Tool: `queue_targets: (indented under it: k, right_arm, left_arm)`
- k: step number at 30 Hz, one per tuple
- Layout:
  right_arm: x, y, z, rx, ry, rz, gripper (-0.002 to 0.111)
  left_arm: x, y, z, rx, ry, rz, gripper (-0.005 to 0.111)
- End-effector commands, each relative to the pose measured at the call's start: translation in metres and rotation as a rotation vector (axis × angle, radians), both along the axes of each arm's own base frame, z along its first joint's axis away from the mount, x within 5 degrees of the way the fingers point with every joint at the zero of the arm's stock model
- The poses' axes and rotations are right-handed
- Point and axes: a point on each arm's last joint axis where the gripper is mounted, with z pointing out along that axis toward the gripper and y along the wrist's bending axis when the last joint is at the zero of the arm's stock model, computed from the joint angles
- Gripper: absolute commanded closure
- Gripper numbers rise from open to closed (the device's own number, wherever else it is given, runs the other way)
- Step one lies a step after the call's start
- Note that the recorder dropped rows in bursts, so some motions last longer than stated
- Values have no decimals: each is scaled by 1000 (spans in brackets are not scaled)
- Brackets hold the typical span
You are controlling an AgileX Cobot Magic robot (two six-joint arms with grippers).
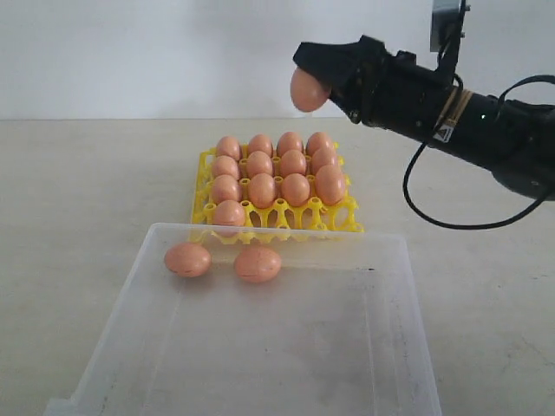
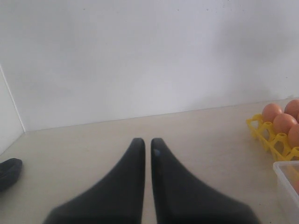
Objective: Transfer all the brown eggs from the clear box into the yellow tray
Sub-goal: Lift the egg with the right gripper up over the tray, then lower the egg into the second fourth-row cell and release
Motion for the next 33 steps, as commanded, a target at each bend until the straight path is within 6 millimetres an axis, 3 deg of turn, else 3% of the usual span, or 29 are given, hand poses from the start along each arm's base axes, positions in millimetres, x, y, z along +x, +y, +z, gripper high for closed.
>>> queue_targets:
  k: [1,7,13,16,22,33]
  right_arm:
    - [-8,15,-12,-286,-104,120,108]
    - [-10,43,-27,-610,-175,177,108]
    - [-3,69,-23,-723,-236,172,108]
    - [7,76,-33,-717,-219,185,108]
    - [20,81,-47,-663,-147,191,108]
    - [26,77,-72,-823,-200,169,108]
  left_arm:
    - [0,0,-1,0,-5,-6,103]
    - [0,0,-1,0,-5,-6,103]
    - [0,0,-1,0,-5,-6,103]
    - [0,0,-1,0,-5,-6,103]
    - [0,0,-1,0,-5,-6,103]
    - [0,0,-1,0,-5,-6,103]
